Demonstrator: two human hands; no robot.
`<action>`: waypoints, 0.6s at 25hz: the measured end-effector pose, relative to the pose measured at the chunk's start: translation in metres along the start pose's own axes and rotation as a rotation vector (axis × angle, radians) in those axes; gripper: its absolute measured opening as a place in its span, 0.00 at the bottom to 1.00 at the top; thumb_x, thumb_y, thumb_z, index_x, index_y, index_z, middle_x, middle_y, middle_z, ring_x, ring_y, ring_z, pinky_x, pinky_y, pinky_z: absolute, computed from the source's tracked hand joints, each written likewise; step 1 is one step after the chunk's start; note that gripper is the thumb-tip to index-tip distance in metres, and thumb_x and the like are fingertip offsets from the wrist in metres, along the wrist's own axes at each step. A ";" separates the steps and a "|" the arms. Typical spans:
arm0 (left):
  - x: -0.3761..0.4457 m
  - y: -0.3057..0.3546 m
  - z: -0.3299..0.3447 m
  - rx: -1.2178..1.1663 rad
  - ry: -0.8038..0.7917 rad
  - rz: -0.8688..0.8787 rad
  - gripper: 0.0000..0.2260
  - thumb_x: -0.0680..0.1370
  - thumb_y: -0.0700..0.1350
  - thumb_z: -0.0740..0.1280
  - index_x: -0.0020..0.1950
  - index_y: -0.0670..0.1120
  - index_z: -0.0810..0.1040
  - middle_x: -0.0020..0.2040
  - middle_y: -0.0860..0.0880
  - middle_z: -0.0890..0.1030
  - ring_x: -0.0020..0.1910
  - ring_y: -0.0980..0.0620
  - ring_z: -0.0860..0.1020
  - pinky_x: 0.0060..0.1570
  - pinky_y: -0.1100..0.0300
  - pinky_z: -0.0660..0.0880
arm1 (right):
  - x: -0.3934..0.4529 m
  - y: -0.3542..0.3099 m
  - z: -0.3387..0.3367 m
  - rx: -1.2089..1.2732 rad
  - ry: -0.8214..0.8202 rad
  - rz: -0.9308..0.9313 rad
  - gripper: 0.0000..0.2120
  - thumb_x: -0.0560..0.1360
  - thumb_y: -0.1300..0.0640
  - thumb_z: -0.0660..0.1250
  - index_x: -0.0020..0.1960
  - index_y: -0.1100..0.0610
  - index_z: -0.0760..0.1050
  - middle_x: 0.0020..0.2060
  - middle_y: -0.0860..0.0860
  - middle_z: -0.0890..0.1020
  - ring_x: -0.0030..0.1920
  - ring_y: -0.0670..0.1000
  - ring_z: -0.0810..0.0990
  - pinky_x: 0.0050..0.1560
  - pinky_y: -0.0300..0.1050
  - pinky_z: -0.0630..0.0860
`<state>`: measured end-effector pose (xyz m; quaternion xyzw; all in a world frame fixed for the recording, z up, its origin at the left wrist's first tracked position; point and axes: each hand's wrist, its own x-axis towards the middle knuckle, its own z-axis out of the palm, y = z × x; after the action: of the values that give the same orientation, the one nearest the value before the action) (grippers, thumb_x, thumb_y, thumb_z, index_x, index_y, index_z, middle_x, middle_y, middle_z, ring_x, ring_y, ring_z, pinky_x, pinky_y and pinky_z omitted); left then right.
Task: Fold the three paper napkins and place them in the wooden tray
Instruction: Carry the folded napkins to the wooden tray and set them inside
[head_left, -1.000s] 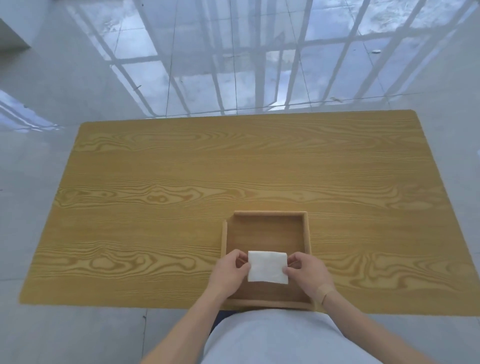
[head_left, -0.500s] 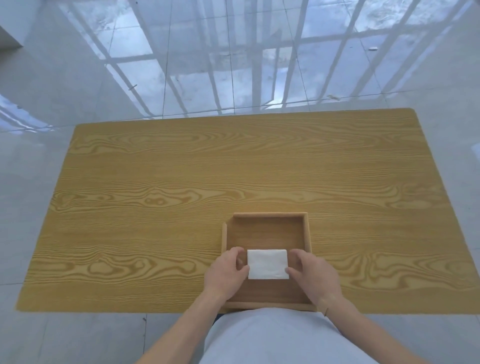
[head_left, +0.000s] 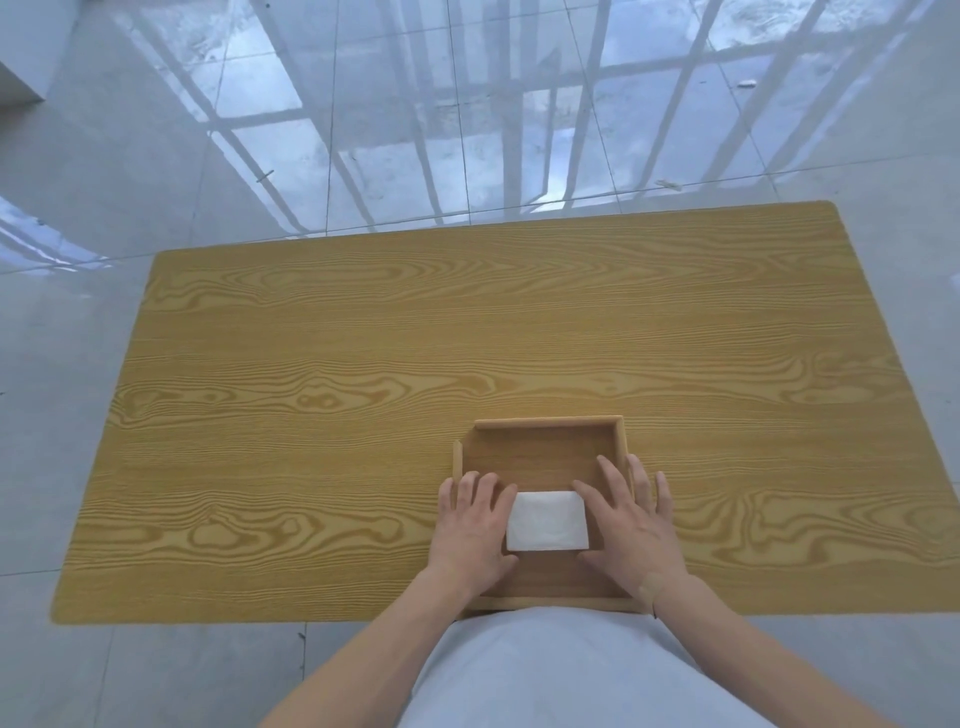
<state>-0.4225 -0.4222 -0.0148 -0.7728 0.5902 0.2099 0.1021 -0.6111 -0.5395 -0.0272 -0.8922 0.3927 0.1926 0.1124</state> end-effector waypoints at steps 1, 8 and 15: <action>0.001 -0.001 0.000 0.002 0.013 0.001 0.38 0.69 0.60 0.70 0.74 0.52 0.58 0.71 0.46 0.62 0.73 0.41 0.55 0.73 0.40 0.48 | 0.000 -0.001 0.000 0.001 0.008 -0.001 0.41 0.63 0.39 0.75 0.71 0.40 0.60 0.79 0.52 0.53 0.76 0.63 0.38 0.73 0.68 0.38; 0.004 -0.004 0.001 -0.004 0.041 0.001 0.33 0.70 0.58 0.69 0.72 0.52 0.62 0.69 0.47 0.65 0.71 0.42 0.58 0.72 0.41 0.50 | 0.005 -0.007 0.001 0.011 0.010 -0.003 0.39 0.63 0.40 0.75 0.69 0.40 0.63 0.78 0.52 0.55 0.76 0.64 0.40 0.72 0.70 0.37; 0.004 -0.005 0.001 -0.021 0.048 -0.023 0.33 0.68 0.58 0.71 0.70 0.54 0.63 0.69 0.47 0.65 0.71 0.43 0.58 0.72 0.40 0.51 | 0.006 -0.008 0.000 0.018 0.012 -0.001 0.38 0.63 0.39 0.74 0.69 0.39 0.62 0.78 0.52 0.54 0.76 0.64 0.39 0.71 0.70 0.34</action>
<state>-0.4166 -0.4236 -0.0182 -0.7854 0.5812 0.1963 0.0821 -0.6011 -0.5377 -0.0296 -0.8926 0.3945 0.1836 0.1184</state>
